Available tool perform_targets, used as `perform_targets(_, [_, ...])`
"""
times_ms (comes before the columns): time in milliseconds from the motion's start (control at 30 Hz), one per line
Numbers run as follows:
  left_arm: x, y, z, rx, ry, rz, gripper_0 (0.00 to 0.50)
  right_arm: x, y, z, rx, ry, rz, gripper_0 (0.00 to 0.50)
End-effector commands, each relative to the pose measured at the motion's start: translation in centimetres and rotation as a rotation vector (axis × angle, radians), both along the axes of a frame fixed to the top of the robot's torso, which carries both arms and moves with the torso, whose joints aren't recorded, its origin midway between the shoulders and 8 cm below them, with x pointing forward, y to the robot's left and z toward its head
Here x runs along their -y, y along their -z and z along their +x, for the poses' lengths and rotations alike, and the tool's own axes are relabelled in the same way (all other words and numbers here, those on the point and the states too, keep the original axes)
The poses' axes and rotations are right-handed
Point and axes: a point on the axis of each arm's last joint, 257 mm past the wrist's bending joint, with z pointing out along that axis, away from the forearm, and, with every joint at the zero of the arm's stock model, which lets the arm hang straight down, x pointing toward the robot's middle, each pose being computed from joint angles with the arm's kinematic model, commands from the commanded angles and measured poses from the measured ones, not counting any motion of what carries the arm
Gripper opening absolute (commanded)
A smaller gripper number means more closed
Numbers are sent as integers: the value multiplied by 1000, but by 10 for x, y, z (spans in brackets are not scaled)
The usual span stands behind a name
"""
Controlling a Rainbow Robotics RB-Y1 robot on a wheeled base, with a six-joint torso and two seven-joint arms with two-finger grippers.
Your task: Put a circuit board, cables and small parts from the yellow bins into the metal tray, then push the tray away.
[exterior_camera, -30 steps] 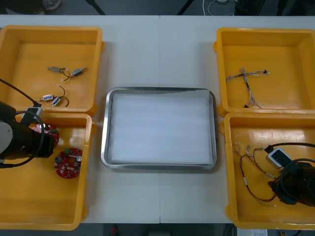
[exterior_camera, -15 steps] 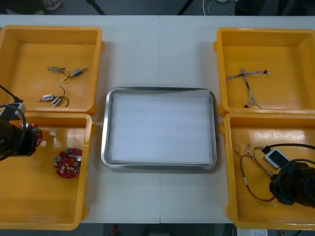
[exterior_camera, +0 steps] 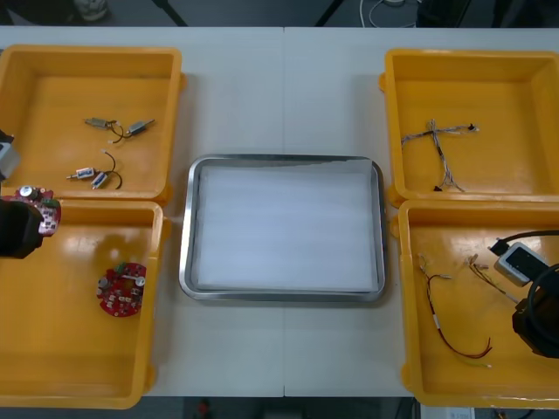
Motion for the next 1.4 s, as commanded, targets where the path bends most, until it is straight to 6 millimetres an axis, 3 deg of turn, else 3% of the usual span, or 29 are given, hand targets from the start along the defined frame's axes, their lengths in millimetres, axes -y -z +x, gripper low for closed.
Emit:
perform_targets(33, [32, -40, 10, 106, -19, -81, 0, -5, -39, 4, 43, 3, 6, 0])
perform_targets(267, [70, -44, 15, 108, 14, -103, 0, -8, -69, -3, 45, -8, -34, 0])
perform_targets(633, [164, -43, 11, 73, 167, -126, 0, -15, -95, -20, -3, -49, -107, 0])
perform_targets(767, [192, -39, 8, 58, 223, -143, 0, -24, -105, -11, 23, -77, -96, 0])
perform_targets(900, [216, -24, 4, 9, 255, -147, 0, -33, -113, -6, 37, -112, -85, 0])
perform_targets(1067, [230, 2, 6, -53, 255, -110, 0, -43, -117, -7, 27, -160, -76, 0])
perform_targets(1400, [266, 40, 26, -74, 248, -57, 0, -56, -125, -10, 4, -238, -70, 0])
